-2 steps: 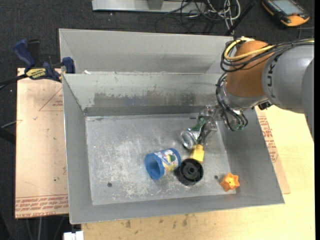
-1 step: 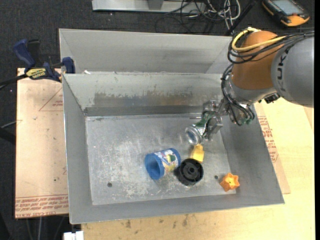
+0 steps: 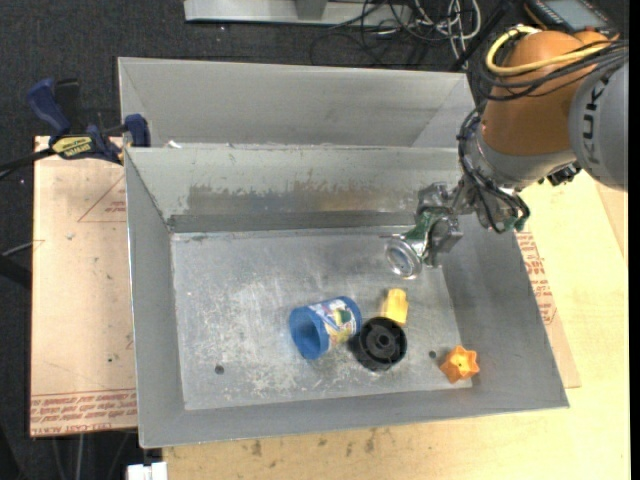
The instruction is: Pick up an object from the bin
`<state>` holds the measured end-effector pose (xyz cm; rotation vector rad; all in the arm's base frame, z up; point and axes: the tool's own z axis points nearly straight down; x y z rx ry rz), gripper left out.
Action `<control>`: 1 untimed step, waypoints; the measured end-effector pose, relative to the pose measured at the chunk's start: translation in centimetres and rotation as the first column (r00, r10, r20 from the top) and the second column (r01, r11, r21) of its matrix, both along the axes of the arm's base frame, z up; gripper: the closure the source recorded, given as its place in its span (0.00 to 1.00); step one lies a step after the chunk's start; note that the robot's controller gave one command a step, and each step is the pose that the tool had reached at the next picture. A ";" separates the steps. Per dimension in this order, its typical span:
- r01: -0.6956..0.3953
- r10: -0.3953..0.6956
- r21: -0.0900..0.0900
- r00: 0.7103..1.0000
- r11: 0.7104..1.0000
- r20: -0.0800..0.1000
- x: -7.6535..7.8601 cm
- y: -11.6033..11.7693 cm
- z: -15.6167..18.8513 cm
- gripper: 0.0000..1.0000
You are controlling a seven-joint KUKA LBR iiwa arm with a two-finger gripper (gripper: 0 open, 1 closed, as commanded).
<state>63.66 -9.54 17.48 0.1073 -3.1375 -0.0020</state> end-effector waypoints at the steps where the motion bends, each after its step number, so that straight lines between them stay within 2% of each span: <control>1: 0.004 -0.004 -0.004 1.000 1.000 0.022 1.2 -1.4 -1.1 1.00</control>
Offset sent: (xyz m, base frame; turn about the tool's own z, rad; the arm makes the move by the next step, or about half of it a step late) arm -0.0034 0.0054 0.1425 0.0307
